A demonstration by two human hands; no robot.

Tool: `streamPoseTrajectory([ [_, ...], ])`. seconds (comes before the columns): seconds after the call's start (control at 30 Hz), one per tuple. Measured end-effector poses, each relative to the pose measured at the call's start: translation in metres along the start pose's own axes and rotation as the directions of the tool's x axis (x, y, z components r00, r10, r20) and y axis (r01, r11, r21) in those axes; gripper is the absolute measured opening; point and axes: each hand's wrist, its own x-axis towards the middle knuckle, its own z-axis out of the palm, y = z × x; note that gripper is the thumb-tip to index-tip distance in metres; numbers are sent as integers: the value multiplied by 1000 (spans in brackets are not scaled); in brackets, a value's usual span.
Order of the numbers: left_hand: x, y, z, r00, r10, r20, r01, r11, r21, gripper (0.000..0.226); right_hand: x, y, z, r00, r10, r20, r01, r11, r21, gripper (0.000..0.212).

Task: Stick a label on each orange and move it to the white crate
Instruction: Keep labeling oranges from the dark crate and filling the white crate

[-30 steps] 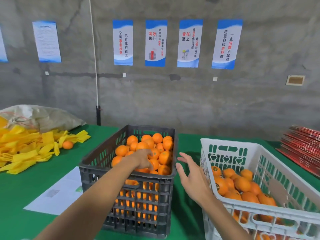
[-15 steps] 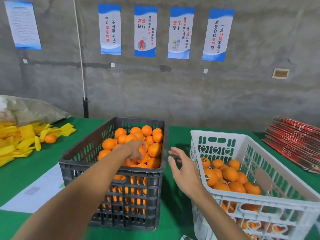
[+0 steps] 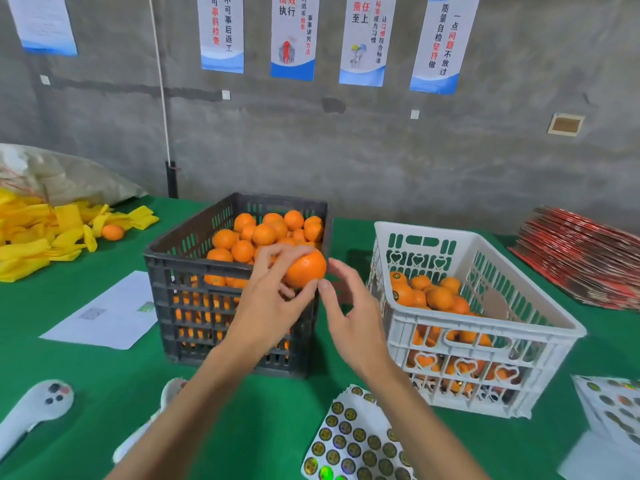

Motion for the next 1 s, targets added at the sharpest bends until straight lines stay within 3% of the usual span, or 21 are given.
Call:
streamPoseTrajectory([
  [0.13,-59,10,16,1000,-5,-4,4,1000,-26,44,-58,5,5,994,91,-64,-85,993,86,42],
  [0.33,-121,-3,49,949,-281,144,301,943,-144,45,-115,39,2,959,285,4,-285,958,44,34],
  [0.43,-139,-9,59,854,-478,207,518,819,-247,44,-133,62,0,937,348,41,-346,937,-46,32],
  [0.53,-161,-18,68,742,-611,276,667,629,-400,41,-148,89,-9,928,359,94,-298,872,-388,32],
  [0.6,-173,-24,74,714,-635,295,694,585,-419,38,-153,99,-14,915,382,133,-247,787,-565,37],
  [0.7,-184,-32,82,684,-668,291,712,526,-466,36,-155,109,-17,876,450,175,-231,708,-668,53],
  [0.8,-193,-39,87,650,-698,301,733,469,-493,39,-157,117,-16,856,488,172,-275,711,-647,58],
  [1.0,-196,-43,90,667,-672,322,719,467,-515,39,-146,129,-16,855,510,92,-372,729,-575,38],
])
